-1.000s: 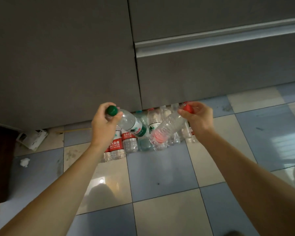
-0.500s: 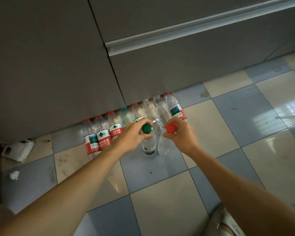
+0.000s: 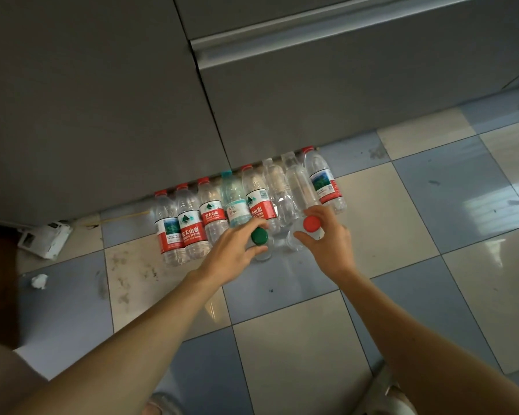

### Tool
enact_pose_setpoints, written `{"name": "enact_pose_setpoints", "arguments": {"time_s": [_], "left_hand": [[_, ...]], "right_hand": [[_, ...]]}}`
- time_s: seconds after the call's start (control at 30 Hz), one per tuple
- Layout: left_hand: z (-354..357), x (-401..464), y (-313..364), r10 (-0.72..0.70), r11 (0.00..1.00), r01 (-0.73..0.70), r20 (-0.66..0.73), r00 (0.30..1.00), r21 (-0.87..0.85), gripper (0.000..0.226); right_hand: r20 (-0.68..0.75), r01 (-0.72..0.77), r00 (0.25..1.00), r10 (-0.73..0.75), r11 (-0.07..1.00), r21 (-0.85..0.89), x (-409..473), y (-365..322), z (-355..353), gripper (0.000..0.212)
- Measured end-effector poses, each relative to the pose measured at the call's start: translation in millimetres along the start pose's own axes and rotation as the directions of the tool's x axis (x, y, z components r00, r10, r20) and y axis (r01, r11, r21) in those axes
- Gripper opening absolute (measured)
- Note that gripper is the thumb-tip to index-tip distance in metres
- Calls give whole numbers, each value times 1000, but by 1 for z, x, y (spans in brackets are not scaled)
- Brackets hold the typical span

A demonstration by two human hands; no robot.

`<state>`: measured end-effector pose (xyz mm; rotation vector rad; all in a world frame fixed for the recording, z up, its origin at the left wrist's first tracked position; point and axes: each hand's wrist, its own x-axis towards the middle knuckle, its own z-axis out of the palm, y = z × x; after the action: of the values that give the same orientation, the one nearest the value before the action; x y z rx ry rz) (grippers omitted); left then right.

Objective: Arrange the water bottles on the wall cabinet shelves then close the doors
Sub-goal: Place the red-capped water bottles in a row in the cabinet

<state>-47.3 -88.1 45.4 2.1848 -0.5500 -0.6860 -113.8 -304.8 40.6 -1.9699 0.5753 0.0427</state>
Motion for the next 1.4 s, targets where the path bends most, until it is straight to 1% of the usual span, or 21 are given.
{"name": "enact_pose_setpoints", "arguments": {"time_s": [0.07, 0.17, 0.2, 0.27, 0.37, 0.47, 0.53, 0.63, 0.7, 0.8, 0.93, 1.03, 1.2, 1.33, 1.4], "left_hand": [[5, -2, -1, -40, 999, 40, -28, 999, -1, 63], [16, -7, -9, -145, 989, 142, -69, 987, -40, 94], [22, -8, -13, -173, 983, 167, -77, 982, -80, 100], [34, -10, -22, -233, 956, 209, -100, 967, -204, 106], [56, -9, -33, -357, 865, 273, -133, 925, -420, 102], [76, -6, -42, -403, 806, 267, -160, 901, -528, 90], [84, -1, -44, -409, 803, 248, -199, 890, -542, 79], [88, 4, -44, -428, 801, 251, -229, 874, -543, 71], [85, 6, -38, -447, 794, 261, -236, 863, -549, 70], [73, 3, -20, -476, 778, 276, -243, 845, -564, 70], [42, -18, 25, -495, 790, 303, -262, 828, -533, 65], [5, -43, 76, -502, 796, 312, -277, 820, -518, 67], [-71, -87, 176, -492, 815, 296, -326, 807, -498, 68], [-139, -121, 255, -482, 814, 247, -374, 792, -526, 68], [-177, -138, 292, -477, 812, 220, -397, 784, -541, 64]], "right_hand": [[26, -42, 999, 40, 998, 53, 0, 6, 2, 68], [77, -130, 990, 117, 975, 182, 0, 21, 3, 92], [81, -138, 989, 124, 970, 200, 0, 27, 4, 95], [99, -140, 988, 121, 965, 222, 1, 38, 8, 97], [165, -180, 977, 133, 932, 314, 5, 49, 17, 95], [160, -170, 979, 123, 930, 327, 13, 57, 28, 82], [149, -148, 983, 106, 939, 310, 18, 61, 33, 73], [126, -187, 980, 152, 922, 340, 24, 61, 36, 66], [113, -205, 978, 175, 905, 373, 24, 57, 36, 66], [134, -231, 972, 195, 906, 354, 18, 40, 32, 71], [174, -262, 961, 214, 906, 331, 2, -7, 6, 72], [196, -258, 960, 202, 906, 334, -22, -61, -26, 72], [259, -248, 951, 172, 922, 298, -64, -172, -87, 73], [261, -199, 957, 123, 936, 290, -90, -269, -133, 75], [268, -160, 960, 85, 948, 275, -99, -320, -152, 71]]}}
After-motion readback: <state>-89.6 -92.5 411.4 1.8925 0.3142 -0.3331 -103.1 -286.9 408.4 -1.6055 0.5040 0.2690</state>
